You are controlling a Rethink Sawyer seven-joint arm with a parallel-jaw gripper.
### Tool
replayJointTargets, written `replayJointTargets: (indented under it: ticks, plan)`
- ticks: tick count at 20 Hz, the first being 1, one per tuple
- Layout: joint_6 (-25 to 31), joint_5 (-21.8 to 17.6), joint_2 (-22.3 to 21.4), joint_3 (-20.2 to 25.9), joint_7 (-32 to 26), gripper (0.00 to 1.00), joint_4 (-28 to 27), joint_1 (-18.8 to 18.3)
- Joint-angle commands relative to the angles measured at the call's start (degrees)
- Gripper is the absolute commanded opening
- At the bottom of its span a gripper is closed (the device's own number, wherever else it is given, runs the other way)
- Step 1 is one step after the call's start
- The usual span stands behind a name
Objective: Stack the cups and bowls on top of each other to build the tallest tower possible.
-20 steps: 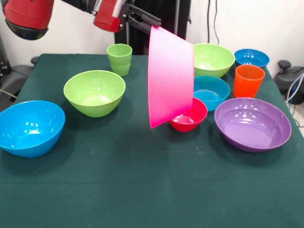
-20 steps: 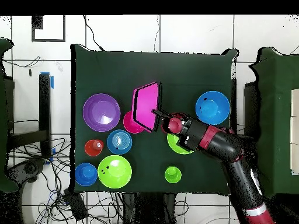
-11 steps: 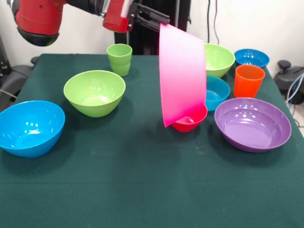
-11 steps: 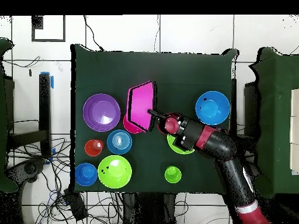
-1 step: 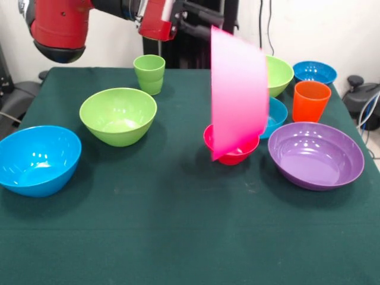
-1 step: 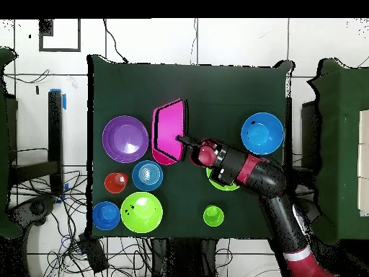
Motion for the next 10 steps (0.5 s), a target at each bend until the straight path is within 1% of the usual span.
replayJointTargets:
  ticks: [1,4,7,10]
  plan:
    - [5.96,1.33,4.60,-5.50,-19.94,1.00,-3.30,2.80]
    - [6.38,1.81,5.04,-5.46,-20.50,1.00,-3.50,2.89]
    - [7.41,1.97,5.07,-4.67,-22.41,1.00,-4.18,3.43]
    - [7.16,2.07,5.59,-5.09,-21.97,1.00,-4.30,3.41]
